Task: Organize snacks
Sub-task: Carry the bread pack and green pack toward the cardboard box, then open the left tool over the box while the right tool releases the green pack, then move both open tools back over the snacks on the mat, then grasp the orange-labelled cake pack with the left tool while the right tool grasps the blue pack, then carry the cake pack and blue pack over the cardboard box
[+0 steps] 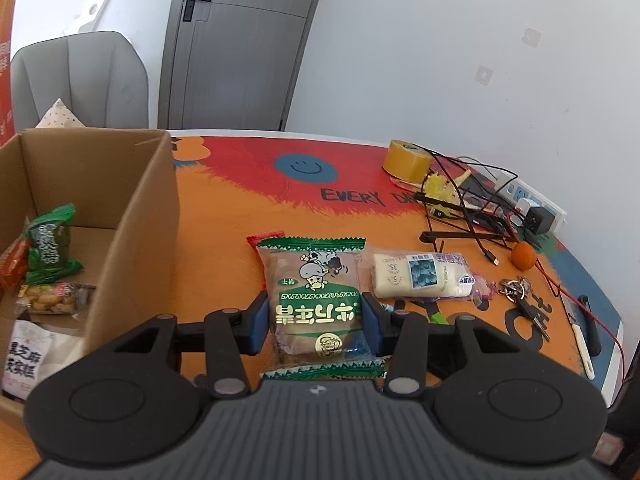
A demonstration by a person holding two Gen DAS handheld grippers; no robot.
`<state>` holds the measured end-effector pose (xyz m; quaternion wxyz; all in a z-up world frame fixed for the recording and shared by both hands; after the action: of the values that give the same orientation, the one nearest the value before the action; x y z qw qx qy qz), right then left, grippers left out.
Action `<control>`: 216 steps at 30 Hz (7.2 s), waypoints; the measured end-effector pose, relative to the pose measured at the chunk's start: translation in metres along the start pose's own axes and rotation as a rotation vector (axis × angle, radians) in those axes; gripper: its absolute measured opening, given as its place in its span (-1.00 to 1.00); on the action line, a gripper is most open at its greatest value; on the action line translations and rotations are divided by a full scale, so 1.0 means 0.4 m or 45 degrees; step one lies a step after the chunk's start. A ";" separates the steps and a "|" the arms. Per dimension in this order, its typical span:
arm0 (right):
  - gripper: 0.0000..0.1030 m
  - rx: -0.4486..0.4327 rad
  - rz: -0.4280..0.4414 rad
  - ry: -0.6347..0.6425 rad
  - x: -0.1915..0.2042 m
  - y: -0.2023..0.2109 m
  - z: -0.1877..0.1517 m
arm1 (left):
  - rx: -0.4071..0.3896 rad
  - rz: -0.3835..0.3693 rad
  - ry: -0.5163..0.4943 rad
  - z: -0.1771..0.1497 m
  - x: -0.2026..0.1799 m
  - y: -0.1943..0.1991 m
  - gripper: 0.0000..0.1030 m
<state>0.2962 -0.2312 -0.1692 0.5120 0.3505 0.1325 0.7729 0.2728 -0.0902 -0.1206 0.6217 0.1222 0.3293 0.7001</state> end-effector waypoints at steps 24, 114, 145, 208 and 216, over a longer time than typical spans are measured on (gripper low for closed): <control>-0.40 -0.191 0.107 -0.013 0.097 0.151 0.044 | -0.126 0.009 0.017 0.035 0.032 0.163 -0.11; 0.42 -0.149 0.256 0.124 0.369 0.198 0.033 | -0.163 0.104 0.199 0.066 0.303 0.300 0.69; 0.56 -0.159 0.098 0.015 0.090 0.241 0.066 | -0.048 -0.050 0.002 0.023 0.053 0.220 0.69; -0.51 0.028 0.109 -0.143 -0.033 0.098 -0.059 | 0.133 0.092 -0.112 -0.094 -0.020 -0.064 -0.36; -0.51 -0.004 0.142 -0.119 0.000 0.117 -0.048 | 0.097 0.035 -0.110 -0.075 -0.028 -0.017 -0.36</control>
<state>0.2504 -0.2488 -0.1566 0.4741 0.3922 0.0876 0.7834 0.2630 -0.1102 -0.1449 0.6205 0.1803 0.3270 0.6896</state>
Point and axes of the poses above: each gripper's, at about its wrist camera, not at the fingertips, and y roughly against the way its jaws point, x to its left, z to its top, the point moved 7 cm from there along -y, roughly the way its jaws point, and after that the axes turned 1 degree about x, right-handed, at the moved point
